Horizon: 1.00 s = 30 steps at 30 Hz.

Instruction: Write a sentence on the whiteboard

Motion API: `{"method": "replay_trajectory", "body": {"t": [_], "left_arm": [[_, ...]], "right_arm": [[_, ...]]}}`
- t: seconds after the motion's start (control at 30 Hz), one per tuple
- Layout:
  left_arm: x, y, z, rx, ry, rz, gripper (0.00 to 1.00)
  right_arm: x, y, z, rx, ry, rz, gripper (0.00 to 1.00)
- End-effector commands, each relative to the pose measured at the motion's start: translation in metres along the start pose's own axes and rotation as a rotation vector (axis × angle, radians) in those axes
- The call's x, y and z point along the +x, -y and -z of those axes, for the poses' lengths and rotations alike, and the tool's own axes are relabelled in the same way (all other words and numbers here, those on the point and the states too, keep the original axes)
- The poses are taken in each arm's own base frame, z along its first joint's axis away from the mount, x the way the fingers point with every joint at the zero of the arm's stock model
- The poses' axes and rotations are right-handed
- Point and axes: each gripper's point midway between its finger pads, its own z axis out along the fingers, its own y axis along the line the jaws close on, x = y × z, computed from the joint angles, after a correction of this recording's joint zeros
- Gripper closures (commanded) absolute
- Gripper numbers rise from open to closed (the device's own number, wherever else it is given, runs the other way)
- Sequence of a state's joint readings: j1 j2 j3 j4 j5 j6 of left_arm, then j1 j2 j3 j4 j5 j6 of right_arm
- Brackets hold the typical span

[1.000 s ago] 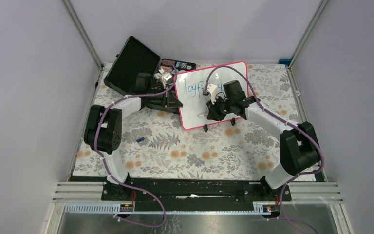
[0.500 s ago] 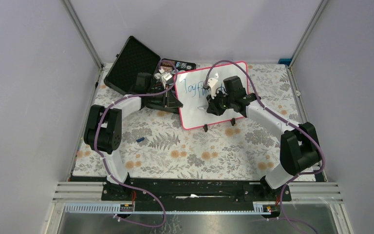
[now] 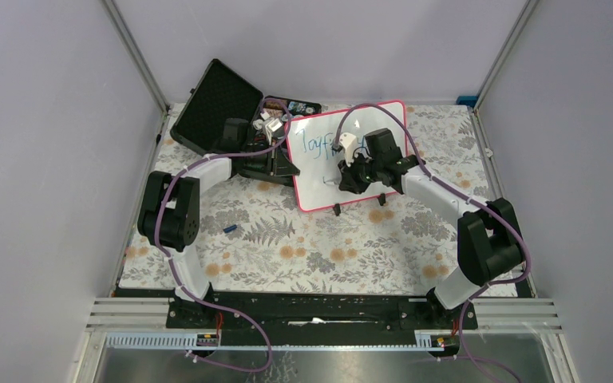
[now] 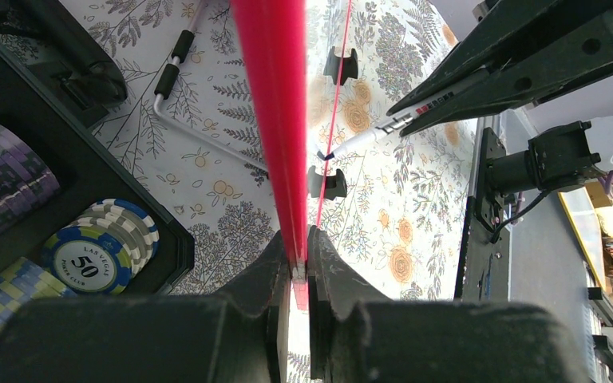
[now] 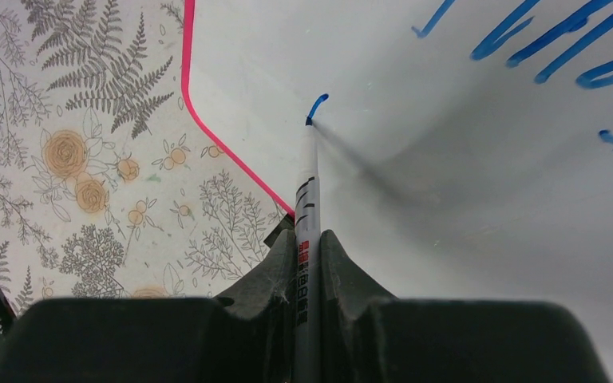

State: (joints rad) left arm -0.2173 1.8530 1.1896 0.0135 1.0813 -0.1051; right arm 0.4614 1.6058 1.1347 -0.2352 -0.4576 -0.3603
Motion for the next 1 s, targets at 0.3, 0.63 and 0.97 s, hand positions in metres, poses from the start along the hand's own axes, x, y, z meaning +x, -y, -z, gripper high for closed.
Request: {"method": "replay_trajectory", "body": {"t": [0.3,0.63,0.97], "left_arm": [[-0.019,-0.008,-0.004,-0.022,0.029,-0.104,1.00],[-0.019,-0.007,-0.003,-0.023,0.030,-0.106,1.00],[-0.018,-0.007,-0.002,-0.025,0.028,-0.109,1.00]], "right_arm": [[0.001,-0.008,0.000,-0.030,0.000,0.017,1.00],[-0.020,-0.002,0.000,-0.017,0.037,0.012,1.00],[-0.024,0.009,0.001,0.036,0.034,0.016,1.00]]}}
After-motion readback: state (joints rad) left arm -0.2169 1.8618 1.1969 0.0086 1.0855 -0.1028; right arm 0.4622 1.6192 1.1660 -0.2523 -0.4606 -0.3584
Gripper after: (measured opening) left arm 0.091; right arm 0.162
